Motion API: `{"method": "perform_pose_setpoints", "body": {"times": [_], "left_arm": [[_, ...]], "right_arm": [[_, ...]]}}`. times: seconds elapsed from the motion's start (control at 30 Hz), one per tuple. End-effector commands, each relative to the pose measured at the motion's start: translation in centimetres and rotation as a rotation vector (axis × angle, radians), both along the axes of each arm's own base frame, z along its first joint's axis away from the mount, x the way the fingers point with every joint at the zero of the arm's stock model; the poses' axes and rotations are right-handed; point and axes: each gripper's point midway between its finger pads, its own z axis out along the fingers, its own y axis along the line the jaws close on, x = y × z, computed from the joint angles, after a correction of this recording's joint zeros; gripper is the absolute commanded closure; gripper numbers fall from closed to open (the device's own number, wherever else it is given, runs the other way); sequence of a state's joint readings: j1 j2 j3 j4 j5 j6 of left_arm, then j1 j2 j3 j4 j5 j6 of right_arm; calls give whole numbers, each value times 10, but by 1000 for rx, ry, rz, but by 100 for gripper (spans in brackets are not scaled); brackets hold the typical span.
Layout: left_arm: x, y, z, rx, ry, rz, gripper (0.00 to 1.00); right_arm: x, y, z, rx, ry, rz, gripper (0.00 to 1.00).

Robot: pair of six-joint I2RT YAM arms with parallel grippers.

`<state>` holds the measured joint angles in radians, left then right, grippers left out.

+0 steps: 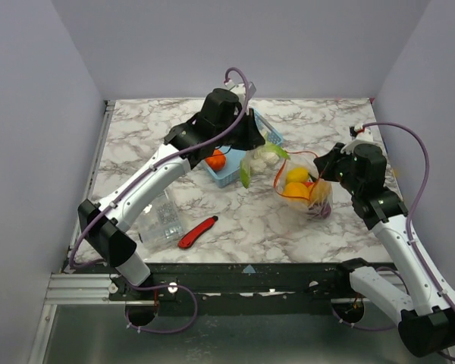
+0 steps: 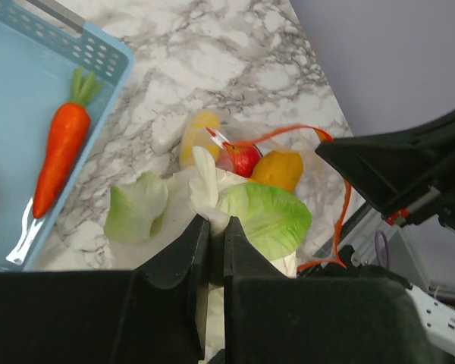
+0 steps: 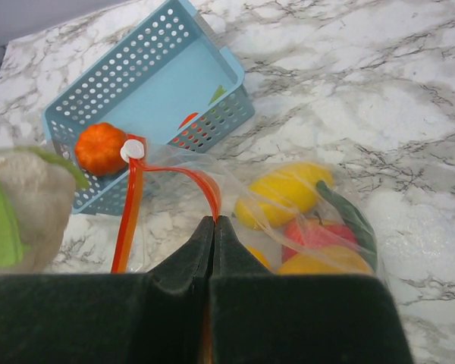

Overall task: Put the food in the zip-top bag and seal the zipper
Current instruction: Place the fake vegetable in the zipper food storage bag.

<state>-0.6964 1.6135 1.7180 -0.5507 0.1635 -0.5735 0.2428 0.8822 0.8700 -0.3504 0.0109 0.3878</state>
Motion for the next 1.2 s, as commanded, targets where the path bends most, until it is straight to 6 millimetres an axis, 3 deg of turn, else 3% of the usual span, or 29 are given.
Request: {"method": "perform_pose_setpoints", "body": {"times": [0.0,0.2,0.53,0.93,1.17], "left_arm": [[-35,-13,17,-10,-27,-102,100],[-64,-51,21,-41,-6,-236,100],[-90,-87,25,-114,50,-348,100],[-68,-118,-35,-146,147,-306,100],[-63,-118,-63,-251,196,-220,100]], "right_arm": [[-4,9,11,23,-35,53,100],[-8,12,16,47,-44,67,100],[-11,18,24,89,-50,87,100],[-25,33,42,214,-71,140,100],[-30,37,53,313,-83,121,100]]}}
